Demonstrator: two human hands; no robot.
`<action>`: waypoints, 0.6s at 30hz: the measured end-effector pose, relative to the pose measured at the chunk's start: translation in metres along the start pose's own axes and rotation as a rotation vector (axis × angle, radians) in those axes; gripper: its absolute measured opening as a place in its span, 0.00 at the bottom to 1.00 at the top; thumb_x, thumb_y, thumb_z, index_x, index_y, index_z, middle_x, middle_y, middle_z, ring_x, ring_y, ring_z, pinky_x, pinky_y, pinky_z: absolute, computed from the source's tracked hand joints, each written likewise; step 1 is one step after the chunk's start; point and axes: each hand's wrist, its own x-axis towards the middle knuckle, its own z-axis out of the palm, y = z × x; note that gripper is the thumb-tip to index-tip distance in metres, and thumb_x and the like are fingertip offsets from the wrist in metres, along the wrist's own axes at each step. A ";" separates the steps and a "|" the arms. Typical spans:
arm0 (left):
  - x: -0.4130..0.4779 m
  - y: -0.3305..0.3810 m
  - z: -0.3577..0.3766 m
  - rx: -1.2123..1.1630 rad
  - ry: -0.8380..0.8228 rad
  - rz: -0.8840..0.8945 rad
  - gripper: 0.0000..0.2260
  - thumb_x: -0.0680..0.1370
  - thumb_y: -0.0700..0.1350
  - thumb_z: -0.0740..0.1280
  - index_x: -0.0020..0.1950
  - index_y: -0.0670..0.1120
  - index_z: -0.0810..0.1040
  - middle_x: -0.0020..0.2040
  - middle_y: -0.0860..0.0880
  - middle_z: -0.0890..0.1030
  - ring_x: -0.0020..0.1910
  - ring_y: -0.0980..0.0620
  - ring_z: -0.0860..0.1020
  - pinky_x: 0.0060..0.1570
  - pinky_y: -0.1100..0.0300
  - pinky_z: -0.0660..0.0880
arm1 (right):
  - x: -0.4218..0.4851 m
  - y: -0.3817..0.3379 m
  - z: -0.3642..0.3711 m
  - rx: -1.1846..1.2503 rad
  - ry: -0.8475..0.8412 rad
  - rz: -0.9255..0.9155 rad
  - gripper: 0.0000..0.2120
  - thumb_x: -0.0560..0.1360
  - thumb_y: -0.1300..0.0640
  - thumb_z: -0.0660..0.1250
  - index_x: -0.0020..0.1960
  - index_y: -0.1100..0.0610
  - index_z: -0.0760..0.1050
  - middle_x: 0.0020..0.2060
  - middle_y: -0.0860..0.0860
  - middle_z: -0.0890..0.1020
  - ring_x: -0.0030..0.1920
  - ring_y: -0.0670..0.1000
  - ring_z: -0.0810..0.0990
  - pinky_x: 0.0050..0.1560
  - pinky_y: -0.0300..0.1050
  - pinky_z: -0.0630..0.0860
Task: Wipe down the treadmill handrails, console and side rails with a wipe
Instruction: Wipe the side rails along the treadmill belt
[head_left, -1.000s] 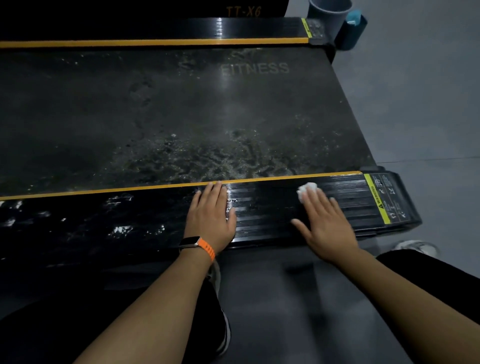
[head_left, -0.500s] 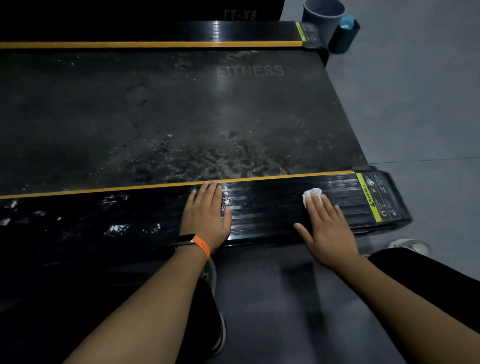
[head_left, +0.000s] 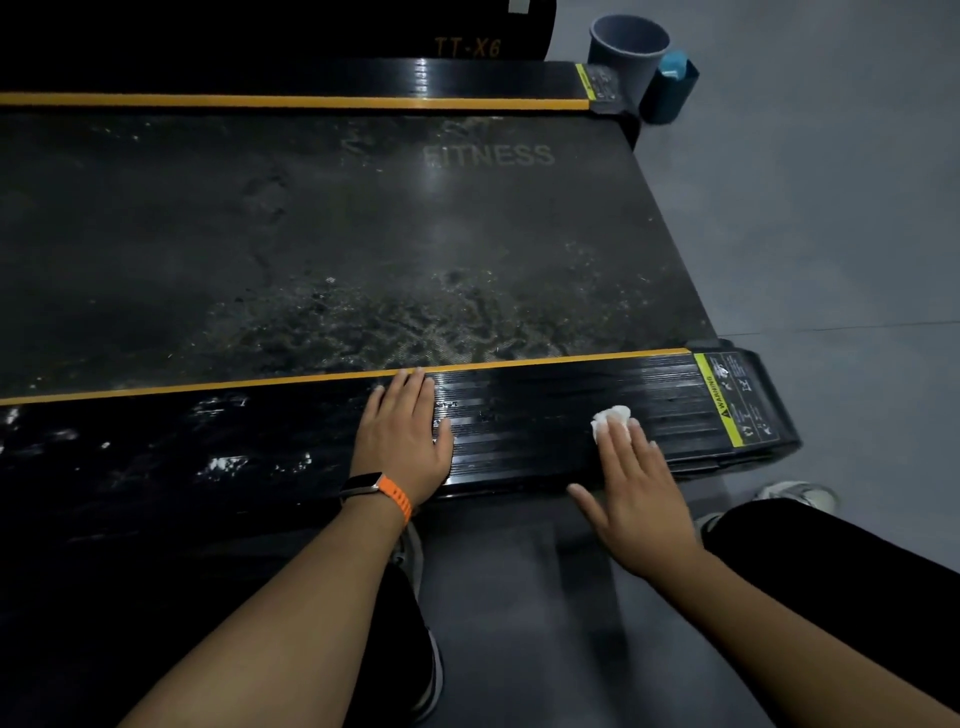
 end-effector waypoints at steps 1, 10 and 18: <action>0.000 0.000 0.000 -0.005 0.000 0.000 0.30 0.81 0.57 0.51 0.79 0.42 0.67 0.79 0.44 0.67 0.80 0.46 0.61 0.80 0.45 0.57 | 0.002 -0.013 0.001 0.005 0.009 -0.023 0.42 0.83 0.32 0.50 0.84 0.61 0.56 0.84 0.59 0.56 0.84 0.61 0.52 0.79 0.64 0.62; 0.000 -0.003 -0.004 -0.039 -0.024 0.017 0.31 0.82 0.57 0.48 0.81 0.43 0.63 0.81 0.46 0.63 0.82 0.48 0.57 0.81 0.47 0.52 | 0.019 -0.064 0.003 -0.052 -0.036 -0.268 0.39 0.84 0.31 0.42 0.85 0.55 0.53 0.84 0.53 0.54 0.84 0.54 0.50 0.80 0.59 0.56; -0.006 -0.031 -0.012 -0.068 -0.036 -0.001 0.28 0.84 0.56 0.50 0.81 0.43 0.62 0.82 0.47 0.61 0.82 0.49 0.55 0.81 0.51 0.49 | 0.059 -0.058 -0.007 0.043 -0.071 -0.055 0.47 0.78 0.26 0.29 0.86 0.56 0.45 0.85 0.52 0.44 0.84 0.52 0.40 0.83 0.56 0.47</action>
